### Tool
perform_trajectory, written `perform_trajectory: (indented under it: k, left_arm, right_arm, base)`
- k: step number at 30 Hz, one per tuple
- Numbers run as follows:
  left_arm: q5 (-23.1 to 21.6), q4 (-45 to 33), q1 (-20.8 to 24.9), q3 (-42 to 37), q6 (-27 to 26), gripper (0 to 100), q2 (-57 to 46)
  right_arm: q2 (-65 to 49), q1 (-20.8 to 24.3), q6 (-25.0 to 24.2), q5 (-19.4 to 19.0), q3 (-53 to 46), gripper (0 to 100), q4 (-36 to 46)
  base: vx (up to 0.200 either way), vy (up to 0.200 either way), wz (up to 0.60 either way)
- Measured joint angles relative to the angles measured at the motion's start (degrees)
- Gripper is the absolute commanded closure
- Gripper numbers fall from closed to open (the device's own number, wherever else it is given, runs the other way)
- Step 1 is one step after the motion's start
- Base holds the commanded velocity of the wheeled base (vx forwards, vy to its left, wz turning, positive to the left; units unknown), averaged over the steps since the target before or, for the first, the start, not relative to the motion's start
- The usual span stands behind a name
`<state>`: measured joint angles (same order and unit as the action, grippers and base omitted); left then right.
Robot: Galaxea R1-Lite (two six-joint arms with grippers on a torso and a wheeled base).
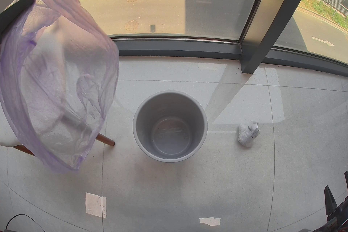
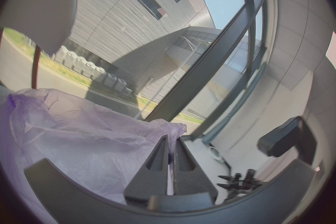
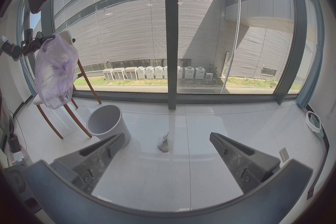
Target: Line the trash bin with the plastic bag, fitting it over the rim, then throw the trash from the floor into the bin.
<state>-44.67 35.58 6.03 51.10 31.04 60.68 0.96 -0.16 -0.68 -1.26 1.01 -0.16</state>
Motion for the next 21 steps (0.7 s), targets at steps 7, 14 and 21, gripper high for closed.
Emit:
perform_trajectory:
  k: [7, 14, 21]
  left_arm:
    - [-12.02, 0.29, 0.16, 2.45, 10.26, 100, -0.05]
    - [-22.6, 0.32, 0.2, 3.39, 16.59, 100, -0.07]
    - [-27.19, 0.18, 0.2, 3.36, 20.42, 100, -0.63]
  right_arm:
    - [0.0, 0.0, -0.29, 0.13, 0.0, 0, -0.02]
    - [0.0, 0.05, -0.33, 0.22, 0.0, 0, -0.06]
    - [0.0, 0.06, -0.33, 0.24, 0.0, 0, -0.09]
  base:
    - [0.0, 0.0, 0.0]
    - [0.0, 0.0, 0.0]
    - [0.0, 0.0, 0.0]
